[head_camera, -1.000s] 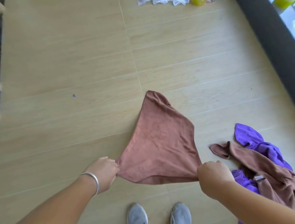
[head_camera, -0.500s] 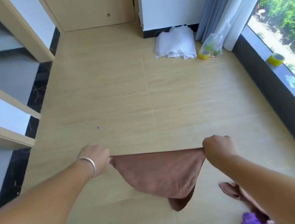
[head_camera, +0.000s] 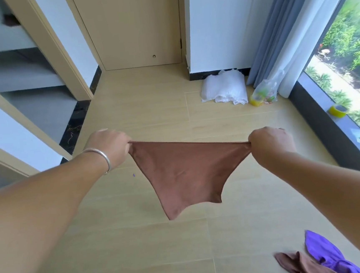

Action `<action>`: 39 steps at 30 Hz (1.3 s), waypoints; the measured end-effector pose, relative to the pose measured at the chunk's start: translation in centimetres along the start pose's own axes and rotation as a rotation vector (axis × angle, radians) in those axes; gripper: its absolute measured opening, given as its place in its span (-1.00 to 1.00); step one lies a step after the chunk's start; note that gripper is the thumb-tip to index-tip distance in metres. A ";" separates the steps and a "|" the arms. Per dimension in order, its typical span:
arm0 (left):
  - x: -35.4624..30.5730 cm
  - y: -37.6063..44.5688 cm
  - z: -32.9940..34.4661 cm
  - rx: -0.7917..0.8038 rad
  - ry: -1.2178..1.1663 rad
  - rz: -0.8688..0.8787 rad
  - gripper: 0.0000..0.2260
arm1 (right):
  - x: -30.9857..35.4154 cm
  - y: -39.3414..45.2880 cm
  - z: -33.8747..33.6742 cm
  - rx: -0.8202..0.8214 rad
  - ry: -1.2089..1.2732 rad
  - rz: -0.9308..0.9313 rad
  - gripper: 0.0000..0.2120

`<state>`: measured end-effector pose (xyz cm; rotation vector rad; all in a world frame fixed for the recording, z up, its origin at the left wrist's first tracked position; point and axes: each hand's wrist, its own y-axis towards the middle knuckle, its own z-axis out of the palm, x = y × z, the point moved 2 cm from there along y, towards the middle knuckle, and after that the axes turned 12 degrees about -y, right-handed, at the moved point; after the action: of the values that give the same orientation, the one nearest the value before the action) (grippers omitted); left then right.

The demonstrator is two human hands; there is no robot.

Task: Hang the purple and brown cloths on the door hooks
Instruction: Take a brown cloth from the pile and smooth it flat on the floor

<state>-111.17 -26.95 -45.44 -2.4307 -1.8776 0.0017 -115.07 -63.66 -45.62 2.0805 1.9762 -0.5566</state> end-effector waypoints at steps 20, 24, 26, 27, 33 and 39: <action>-8.4 -25.6 28.2 0.397 -0.477 0.224 -0.80 | 8.2 -22.4 28.8 0.405 -0.010 -0.262 -0.70; -8.9 -26.6 35.1 0.602 -0.471 0.093 -0.73 | 10.7 -24.5 34.5 0.506 0.077 -0.209 -0.69; -9.1 -26.5 38.5 0.670 -0.472 0.036 -0.74 | 12.2 -25.0 37.5 0.538 0.113 -0.179 -0.71; -9.1 -26.3 40.4 0.688 -0.466 0.017 -0.76 | 13.0 -25.0 39.0 0.547 0.122 -0.174 -0.72; -8.4 -20.8 49.5 0.593 -0.621 -0.243 -0.83 | 16.2 -19.9 46.3 0.523 0.184 -0.069 -0.84; -6.8 -7.4 57.8 0.359 -0.766 -0.354 -0.80 | 18.3 -5.9 52.8 0.441 0.453 0.217 -0.76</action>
<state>-122.54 -28.53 -103.01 -1.9523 -2.2698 1.2809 -126.85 -68.20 -100.32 2.8678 1.9331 -0.5525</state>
